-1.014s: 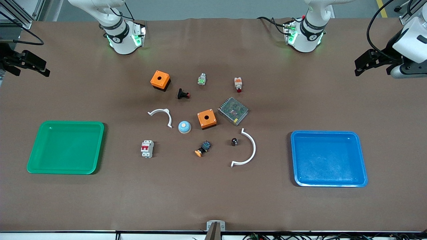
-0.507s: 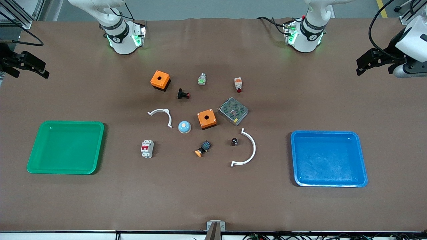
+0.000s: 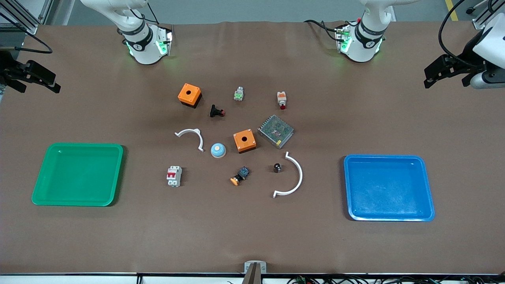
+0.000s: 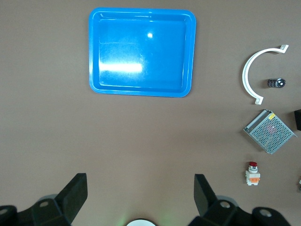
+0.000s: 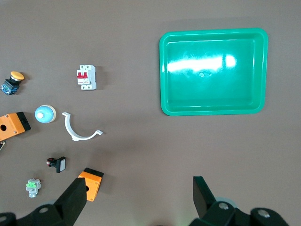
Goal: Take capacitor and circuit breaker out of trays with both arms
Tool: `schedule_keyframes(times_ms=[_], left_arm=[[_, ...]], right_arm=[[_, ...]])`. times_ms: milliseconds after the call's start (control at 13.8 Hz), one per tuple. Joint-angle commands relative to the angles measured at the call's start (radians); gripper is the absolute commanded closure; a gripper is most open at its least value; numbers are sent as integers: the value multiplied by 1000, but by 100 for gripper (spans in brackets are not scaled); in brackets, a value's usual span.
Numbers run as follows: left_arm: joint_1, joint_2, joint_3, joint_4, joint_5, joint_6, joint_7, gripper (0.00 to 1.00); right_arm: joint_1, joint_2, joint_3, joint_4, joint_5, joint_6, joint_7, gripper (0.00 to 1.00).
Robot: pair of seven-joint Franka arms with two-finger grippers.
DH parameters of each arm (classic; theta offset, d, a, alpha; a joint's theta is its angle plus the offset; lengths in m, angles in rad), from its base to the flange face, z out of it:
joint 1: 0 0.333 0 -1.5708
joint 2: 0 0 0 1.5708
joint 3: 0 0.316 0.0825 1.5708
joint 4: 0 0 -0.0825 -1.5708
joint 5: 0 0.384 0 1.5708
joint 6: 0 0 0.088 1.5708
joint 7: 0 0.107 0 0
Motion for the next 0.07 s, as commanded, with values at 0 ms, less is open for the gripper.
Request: schedule_keyframes(times_ms=[0], left_arm=[[3, 0, 1, 14, -18, -15, 3, 0]], right_arm=[[-21, -19, 12, -13, 21, -2, -1, 0]])
